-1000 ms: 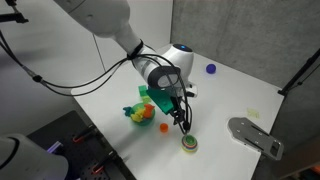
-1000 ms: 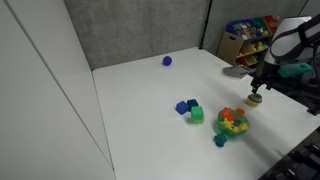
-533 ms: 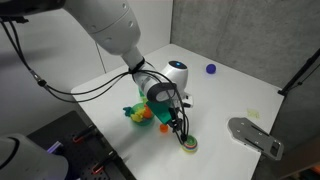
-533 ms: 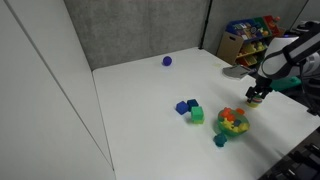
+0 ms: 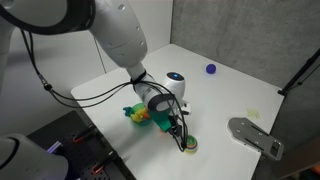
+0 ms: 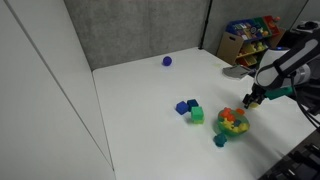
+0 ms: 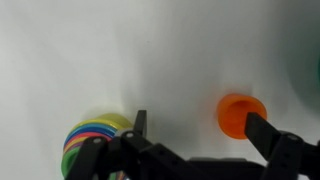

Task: Put the orange bowl in the small green bowl

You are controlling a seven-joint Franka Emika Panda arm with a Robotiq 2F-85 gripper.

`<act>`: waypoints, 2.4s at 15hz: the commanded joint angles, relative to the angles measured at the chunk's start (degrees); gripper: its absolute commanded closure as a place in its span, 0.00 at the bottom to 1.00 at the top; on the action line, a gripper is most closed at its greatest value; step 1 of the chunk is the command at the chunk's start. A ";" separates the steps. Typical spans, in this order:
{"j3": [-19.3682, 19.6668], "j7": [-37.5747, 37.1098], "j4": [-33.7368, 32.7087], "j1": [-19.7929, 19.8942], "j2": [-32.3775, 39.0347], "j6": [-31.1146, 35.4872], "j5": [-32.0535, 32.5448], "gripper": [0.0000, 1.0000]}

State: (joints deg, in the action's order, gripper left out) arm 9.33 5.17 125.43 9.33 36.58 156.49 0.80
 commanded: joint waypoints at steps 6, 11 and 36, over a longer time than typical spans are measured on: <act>-1.33 0.59 -4.49 1.06 5.64 1.71 0.81 0.03; -1.39 0.45 -5.75 0.84 7.44 1.82 0.92 0.49; -3.40 1.79 -6.28 3.27 3.26 0.93 -0.48 0.42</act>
State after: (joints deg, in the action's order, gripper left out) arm 7.74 5.29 119.82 10.47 39.62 157.89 0.80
